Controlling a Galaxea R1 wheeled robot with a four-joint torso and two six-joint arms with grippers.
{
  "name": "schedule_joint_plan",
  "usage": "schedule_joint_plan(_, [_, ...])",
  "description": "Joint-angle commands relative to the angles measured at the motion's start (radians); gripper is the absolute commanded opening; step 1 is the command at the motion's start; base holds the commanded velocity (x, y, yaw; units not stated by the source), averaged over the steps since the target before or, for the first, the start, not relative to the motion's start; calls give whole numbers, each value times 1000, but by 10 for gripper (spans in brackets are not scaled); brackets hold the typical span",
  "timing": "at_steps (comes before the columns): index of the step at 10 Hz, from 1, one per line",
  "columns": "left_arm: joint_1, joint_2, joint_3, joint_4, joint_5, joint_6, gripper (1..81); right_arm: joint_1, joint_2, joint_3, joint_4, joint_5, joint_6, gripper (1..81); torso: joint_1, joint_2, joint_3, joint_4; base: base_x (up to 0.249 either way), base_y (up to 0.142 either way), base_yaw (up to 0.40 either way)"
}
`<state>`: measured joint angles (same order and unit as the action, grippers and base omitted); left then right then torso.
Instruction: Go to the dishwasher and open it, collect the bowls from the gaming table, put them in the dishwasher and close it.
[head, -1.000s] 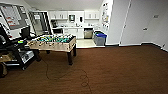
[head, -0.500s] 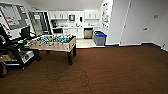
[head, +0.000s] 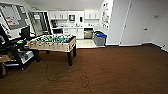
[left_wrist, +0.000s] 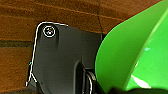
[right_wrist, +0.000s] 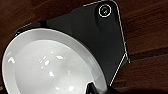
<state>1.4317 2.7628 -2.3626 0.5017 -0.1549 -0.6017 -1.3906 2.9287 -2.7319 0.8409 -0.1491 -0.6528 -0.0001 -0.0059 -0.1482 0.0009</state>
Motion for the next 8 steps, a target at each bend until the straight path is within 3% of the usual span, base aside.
schedule_joint_plan(1, [-44, -17, 9, 12, 25, 3, 10, 57, -12, -1, 1, -82, -1, 10, 0, 0, 0, 0, 94, 0, 0])
schedule_joint_plan(8, [-40, -18, 9, 12, 20, 3, 10, 55, -14, -3, 1, -81, -1, 10, 0, 0, 0, 0, 118, 0, 0])
